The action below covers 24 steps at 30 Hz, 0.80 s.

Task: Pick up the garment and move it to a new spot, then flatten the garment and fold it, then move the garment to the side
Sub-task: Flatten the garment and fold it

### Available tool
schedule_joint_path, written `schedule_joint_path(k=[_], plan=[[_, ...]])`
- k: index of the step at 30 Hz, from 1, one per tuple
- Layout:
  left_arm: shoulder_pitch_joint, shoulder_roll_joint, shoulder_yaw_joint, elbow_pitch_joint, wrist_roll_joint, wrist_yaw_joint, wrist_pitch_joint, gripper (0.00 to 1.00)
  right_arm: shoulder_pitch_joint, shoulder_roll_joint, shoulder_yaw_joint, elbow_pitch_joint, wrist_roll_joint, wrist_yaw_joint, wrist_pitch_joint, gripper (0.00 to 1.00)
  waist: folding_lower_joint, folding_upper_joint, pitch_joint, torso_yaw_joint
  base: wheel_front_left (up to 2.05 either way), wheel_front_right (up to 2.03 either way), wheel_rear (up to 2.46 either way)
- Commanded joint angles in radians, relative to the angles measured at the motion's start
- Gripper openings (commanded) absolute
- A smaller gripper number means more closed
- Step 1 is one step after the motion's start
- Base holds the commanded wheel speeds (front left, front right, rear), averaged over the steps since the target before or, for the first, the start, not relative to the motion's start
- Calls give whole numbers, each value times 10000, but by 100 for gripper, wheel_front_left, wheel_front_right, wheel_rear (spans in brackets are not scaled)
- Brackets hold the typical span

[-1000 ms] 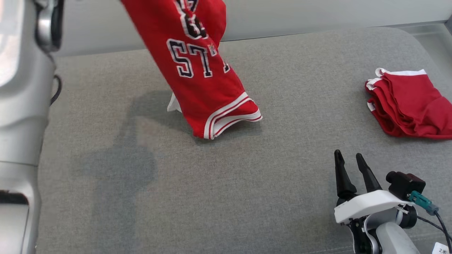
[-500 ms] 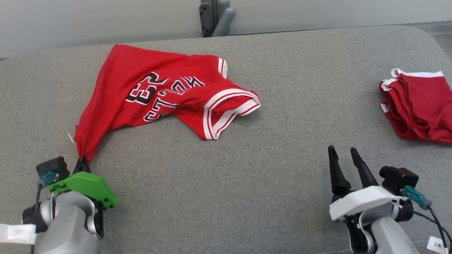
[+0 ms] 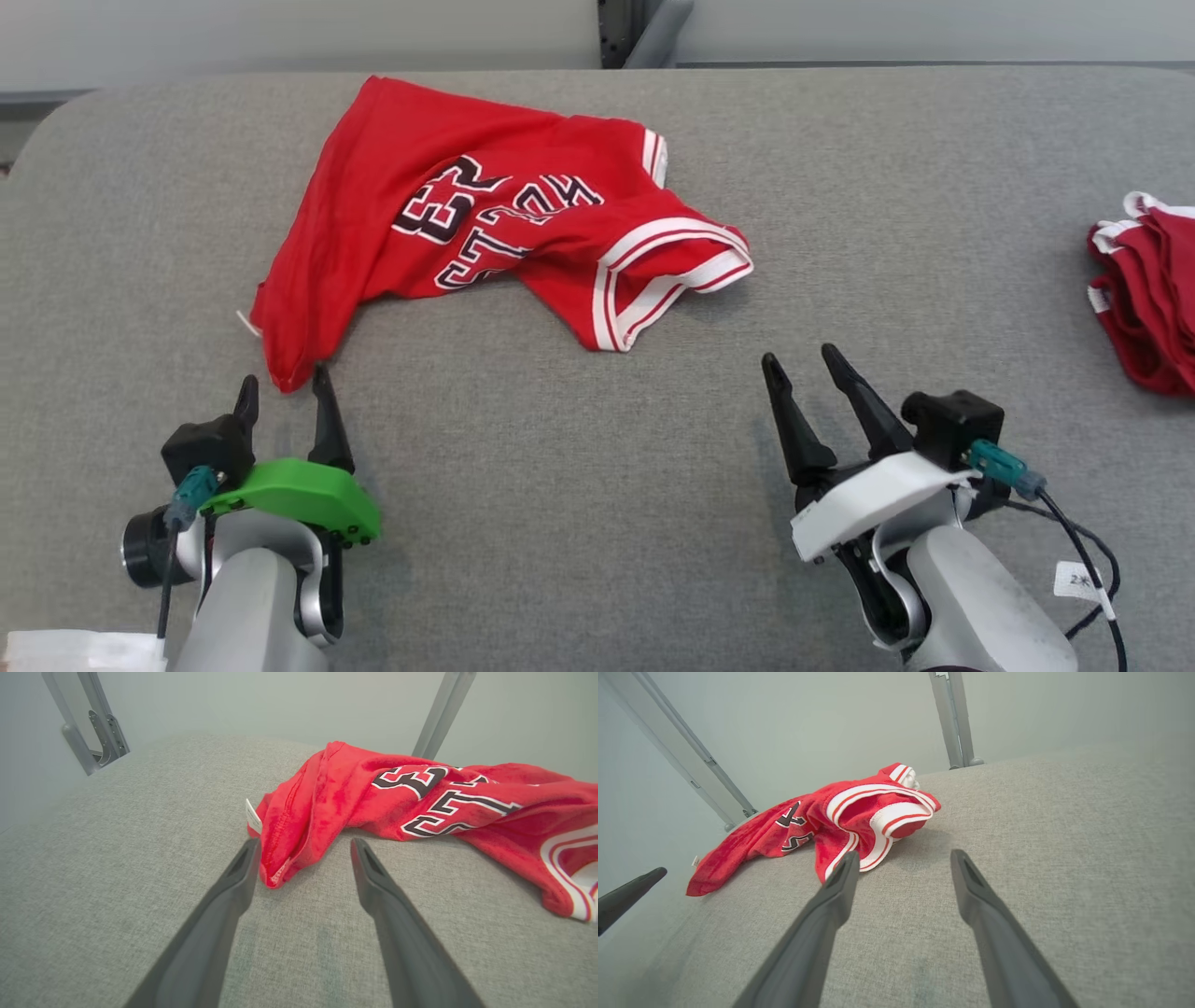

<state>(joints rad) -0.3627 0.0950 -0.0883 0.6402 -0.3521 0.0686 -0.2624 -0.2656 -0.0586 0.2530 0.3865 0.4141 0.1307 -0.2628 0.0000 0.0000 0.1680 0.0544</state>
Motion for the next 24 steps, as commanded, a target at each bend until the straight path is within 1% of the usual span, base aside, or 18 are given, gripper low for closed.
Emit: schedule_joint_path(k=[1, 3, 4, 5, 7, 9, 13, 17, 23, 24], plan=[[90, -154, 30, -243, 223, -172, -30, 100, -436, -234, 300, 174, -41, -1, -24, 100, 0, 0, 571, 743, 0, 0, 0], [122, -302, 12, -475, 320, -250, -30, 100, -828, -400, 756, 477, -51, -1, -24, 100, 0, 0, 773, 1114, 0, 0, 0], [122, -302, 12, -475, 320, -250, -30, 100, -828, -400, 756, 477, -51, -1, -24, 100, 0, 0, 773, 1114, 0, 0, 0], [138, -347, -3, -584, 358, -273, -30, 100, -1034, -442, 980, 651, -80, -1, -26, 100, 0, 0, 860, 1276, 0, 0, 0], [183, -417, -189, -764, 432, -384, -30, 100, -1447, -614, 1338, 1021, -36, -1, -26, 100, 0, 0, 1071, 1645, 0, 0, 0], [276, -436, -477, -911, 185, -446, -29, 100, -1823, -778, 1702, 1406, 25, -1, -26, 100, 0, 0, 1255, 1956, 0, 0, 0], [334, -434, -1082, -1301, -435, -234, -31, 100, -2505, -1060, 2223, 2299, 88, -1, -27, 100, 0, 0, 1514, 2486, 0, 0, 0], [409, -434, -1561, -1566, -741, -19, -31, 100, -3093, -1225, 2577, 3296, 140, -1, -26, 100, 0, 0, 1673, 2879, 0, 0, 0], [424, -436, -1890, -1769, -965, 185, -31, 100, -3637, -1270, 3160, 4110, 78, 0, -3, 100, 0, 0, 1746, 3131, 0, 0, 0], [437, -436, -1905, -1780, -975, 200, -31, 100, -3670, -1260, 3227, 4200, 90, -1, -1, 82, 0, 0, 1728, 3136, 0, 0, 0]])
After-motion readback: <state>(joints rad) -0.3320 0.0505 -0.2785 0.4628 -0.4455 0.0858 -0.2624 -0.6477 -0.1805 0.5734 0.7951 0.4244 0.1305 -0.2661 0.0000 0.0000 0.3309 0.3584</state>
